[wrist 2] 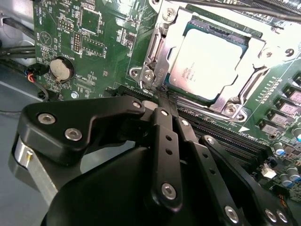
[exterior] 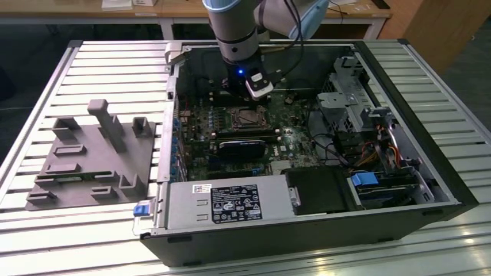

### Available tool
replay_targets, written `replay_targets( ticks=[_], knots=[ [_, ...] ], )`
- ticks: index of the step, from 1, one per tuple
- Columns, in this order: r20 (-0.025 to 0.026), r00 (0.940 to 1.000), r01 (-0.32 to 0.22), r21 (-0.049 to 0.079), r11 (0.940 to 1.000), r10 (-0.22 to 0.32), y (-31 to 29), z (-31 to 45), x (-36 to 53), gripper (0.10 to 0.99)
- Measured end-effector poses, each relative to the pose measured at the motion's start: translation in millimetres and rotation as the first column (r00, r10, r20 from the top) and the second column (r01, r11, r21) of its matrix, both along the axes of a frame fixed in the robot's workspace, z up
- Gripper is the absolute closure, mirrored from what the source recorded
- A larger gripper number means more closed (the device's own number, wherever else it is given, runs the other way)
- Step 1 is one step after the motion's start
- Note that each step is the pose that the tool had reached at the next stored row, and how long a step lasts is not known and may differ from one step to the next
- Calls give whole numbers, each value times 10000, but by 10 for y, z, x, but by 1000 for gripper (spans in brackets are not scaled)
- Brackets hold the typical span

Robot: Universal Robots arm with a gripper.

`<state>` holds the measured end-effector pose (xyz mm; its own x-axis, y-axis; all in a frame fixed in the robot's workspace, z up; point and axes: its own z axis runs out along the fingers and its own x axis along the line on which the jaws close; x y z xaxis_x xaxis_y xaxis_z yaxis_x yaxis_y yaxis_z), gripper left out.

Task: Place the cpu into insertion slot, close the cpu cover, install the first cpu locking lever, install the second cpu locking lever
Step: 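Install the first cpu locking lever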

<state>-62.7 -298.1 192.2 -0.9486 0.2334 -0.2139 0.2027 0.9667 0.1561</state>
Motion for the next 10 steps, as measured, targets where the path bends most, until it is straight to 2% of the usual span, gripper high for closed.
replay_targets(
  ticks=[5, 10],
  knots=[
    [2, 10000, -1, 2, 10000, 1, 0, 13, 0, 984],
    [-1, 10000, 0, 0, 10000, 0, 0, 111, 0, 984]
  ],
)
